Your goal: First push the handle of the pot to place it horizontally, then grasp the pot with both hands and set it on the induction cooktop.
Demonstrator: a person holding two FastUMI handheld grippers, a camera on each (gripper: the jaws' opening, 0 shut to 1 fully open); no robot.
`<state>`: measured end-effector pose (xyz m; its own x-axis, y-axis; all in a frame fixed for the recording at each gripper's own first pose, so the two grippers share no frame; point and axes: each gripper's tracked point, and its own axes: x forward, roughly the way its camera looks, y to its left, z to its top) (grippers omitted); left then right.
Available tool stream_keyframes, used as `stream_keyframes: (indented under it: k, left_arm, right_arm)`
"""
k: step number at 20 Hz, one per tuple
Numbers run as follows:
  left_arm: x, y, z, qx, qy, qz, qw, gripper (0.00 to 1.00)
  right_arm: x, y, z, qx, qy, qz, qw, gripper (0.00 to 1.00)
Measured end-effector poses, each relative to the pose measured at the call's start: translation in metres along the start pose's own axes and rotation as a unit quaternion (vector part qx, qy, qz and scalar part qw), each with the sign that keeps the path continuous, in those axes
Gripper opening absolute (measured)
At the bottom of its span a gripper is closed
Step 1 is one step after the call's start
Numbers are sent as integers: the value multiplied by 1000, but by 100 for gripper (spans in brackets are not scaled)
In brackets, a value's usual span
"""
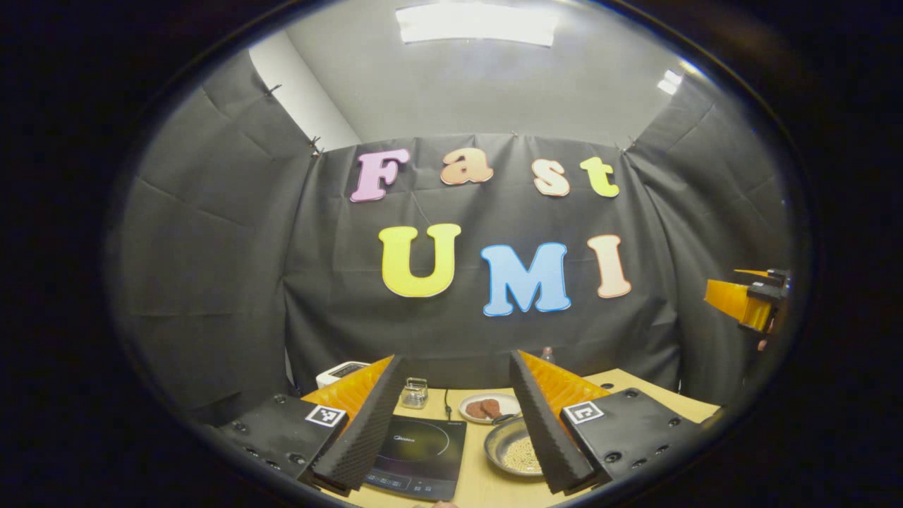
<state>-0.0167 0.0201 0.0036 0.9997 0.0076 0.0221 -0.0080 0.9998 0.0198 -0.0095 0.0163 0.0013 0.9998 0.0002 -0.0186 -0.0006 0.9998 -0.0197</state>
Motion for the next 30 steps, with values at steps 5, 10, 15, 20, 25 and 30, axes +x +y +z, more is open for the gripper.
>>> stream_keyframes:
  k: [5,10,15,20,25,30]
  left_arm:
    - [3,7,1,0,-5,0,1000,94]
    - [11,17,-2,-6,-2,-2,1000,96]
    - [18,27,-2,-8,-6,-7,1000,96]
    - [27,47,-3,-4,-10,-8,1000,96]
    - [35,71,-9,-5,-8,-10,1000,93]
    - [34,101,-12,1,-11,-8,1000,94]
  right_arm:
    - [3,7,-7,-2,12,0,1000,99]
    - [8,17,-17,-1,30,-1,1000,83]
    - [12,29,-28,2,49,-5,999,54]
    - [17,46,-31,-2,50,7,999,30]
    - [26,85,-53,2,90,51,995,4]
    - [18,113,-102,6,156,86,984,4]
